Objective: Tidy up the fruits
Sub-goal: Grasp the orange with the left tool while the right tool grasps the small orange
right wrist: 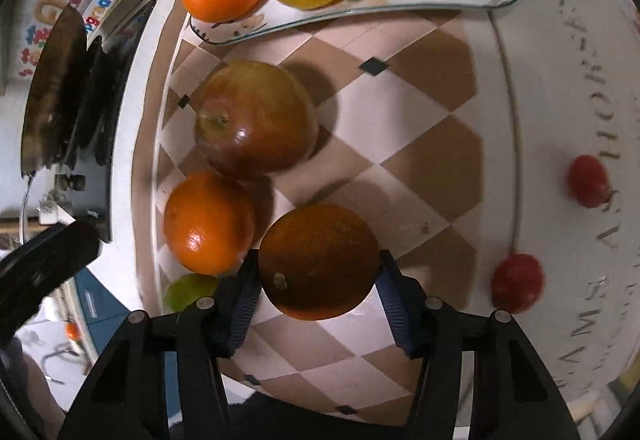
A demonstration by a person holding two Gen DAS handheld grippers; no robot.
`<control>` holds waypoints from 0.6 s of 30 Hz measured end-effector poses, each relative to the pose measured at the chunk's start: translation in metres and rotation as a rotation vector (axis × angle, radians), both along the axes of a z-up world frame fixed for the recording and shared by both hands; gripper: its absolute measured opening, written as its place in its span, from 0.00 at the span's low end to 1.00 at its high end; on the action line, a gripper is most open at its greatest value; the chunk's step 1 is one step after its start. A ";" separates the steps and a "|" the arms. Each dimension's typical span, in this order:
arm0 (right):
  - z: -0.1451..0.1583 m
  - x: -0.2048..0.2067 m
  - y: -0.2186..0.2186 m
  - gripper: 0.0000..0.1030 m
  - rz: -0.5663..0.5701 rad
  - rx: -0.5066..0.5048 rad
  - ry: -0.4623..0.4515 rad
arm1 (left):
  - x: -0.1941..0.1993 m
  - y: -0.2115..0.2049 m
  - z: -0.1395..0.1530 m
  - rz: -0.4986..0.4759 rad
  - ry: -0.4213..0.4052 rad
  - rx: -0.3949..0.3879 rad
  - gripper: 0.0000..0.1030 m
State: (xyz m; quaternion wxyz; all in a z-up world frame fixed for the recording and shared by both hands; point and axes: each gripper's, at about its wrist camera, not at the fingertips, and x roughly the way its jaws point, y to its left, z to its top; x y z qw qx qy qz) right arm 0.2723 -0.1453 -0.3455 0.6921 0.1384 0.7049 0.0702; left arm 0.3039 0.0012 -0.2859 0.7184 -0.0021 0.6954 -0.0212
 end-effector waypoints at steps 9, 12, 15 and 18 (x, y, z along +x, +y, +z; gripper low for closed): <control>-0.005 -0.010 -0.037 0.57 -0.024 -0.006 0.025 | 0.006 -0.047 -0.056 -0.167 0.119 -0.025 0.60; -0.005 -0.007 -0.037 0.58 -0.033 0.004 0.037 | 0.003 -0.048 -0.054 -0.174 0.089 0.008 0.60; -0.004 -0.005 -0.038 0.61 -0.054 0.022 0.035 | 0.002 -0.043 -0.054 -0.154 0.077 0.013 0.60; -0.002 0.000 -0.036 0.61 -0.040 0.007 0.025 | 0.001 -0.038 -0.054 -0.134 0.072 0.020 0.59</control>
